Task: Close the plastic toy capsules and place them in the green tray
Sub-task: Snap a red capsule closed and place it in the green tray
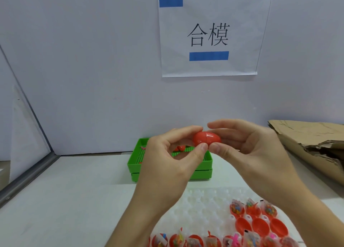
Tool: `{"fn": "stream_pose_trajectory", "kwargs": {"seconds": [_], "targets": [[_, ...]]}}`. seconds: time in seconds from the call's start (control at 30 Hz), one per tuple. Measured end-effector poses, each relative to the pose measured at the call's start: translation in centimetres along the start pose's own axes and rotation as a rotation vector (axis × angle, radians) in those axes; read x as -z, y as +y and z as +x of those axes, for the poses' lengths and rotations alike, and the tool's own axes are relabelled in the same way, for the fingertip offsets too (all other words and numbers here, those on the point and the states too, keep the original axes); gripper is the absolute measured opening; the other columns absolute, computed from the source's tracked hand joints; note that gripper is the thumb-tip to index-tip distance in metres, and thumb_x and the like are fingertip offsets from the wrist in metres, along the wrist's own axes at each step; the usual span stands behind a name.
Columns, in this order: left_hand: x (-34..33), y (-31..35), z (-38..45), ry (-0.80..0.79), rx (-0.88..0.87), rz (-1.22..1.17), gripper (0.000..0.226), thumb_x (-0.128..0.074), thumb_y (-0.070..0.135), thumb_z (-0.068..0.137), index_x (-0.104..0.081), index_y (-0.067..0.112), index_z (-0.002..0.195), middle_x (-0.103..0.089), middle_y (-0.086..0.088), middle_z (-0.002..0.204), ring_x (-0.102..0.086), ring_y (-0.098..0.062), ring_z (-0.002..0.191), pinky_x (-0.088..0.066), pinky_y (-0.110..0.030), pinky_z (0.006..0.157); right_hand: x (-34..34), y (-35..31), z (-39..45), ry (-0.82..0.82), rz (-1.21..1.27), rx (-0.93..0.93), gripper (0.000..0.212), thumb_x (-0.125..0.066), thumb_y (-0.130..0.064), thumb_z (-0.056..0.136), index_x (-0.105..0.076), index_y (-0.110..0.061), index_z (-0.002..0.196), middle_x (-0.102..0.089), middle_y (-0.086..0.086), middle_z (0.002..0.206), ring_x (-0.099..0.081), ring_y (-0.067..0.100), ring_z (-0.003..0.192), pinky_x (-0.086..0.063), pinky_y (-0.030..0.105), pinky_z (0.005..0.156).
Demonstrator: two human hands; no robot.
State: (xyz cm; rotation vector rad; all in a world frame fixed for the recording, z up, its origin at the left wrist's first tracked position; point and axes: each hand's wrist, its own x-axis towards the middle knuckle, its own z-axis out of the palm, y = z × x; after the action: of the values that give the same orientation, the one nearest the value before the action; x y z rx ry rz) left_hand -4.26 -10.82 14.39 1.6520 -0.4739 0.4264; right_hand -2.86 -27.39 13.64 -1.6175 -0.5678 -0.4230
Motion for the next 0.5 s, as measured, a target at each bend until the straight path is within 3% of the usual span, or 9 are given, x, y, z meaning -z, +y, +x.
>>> {"fn": "stream_pose_trajectory", "kwargs": {"seconds": [0.13,0.5], "targets": [[0.15,0.07,0.44,-0.03,-0.011,0.002,0.029,-0.075,0.008,0.083,-0.073,0.026,0.105,-0.076,0.012,0.091,-0.071,-0.002,0.089,-0.055,-0.015,0.078,0.19,0.11,0.14,-0.015,0.073,-0.07,0.035,-0.075,-0.032,0.069,-0.072,-0.02,0.103,-0.079,0.0,0.091,-0.076,0.019,0.084,-0.06,0.025,0.075],[0.66,0.02,0.45,-0.083,-0.03,0.014,0.034,-0.076,0.008,0.08,-0.073,0.027,0.108,-0.076,0.013,0.095,-0.071,-0.002,0.092,-0.053,-0.012,0.08,0.3,-0.55,-0.08,-0.006,0.09,-0.031,0.031,-0.074,-0.027,0.068,-0.077,-0.025,0.099,-0.079,-0.001,0.089,-0.076,0.015,0.08,-0.058,0.018,0.072]]}}
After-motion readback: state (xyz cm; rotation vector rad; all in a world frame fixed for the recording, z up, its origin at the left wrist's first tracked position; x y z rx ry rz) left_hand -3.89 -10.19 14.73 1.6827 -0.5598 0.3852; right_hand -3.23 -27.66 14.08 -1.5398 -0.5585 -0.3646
